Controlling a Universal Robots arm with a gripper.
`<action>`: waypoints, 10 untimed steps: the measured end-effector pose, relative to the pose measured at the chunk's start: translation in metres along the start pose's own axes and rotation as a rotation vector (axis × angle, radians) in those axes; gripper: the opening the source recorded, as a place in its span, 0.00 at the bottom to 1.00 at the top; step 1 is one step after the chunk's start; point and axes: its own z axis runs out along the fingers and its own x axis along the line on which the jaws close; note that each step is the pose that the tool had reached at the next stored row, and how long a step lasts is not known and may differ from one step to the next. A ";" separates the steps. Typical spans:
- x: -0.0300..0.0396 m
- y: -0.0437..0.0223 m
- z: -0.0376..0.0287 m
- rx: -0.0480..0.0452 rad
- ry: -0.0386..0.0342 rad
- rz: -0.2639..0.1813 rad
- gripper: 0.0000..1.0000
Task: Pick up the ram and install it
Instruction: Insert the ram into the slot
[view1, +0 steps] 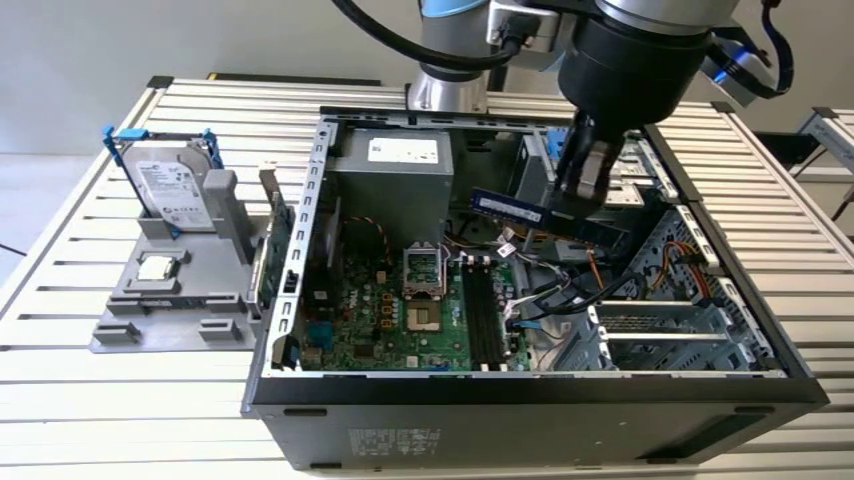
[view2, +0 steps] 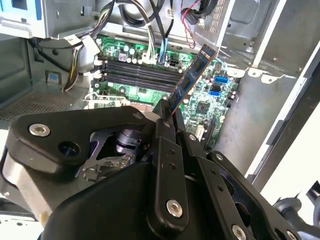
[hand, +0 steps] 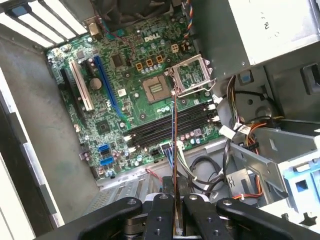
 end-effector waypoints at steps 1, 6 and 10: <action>0.0000 0.0000 0.0000 0.0001 0.0000 0.012 0.00; 0.0000 0.0000 0.0000 0.0004 -0.0002 0.070 0.00; 0.0000 0.0000 0.0000 0.0007 -0.0003 0.119 0.00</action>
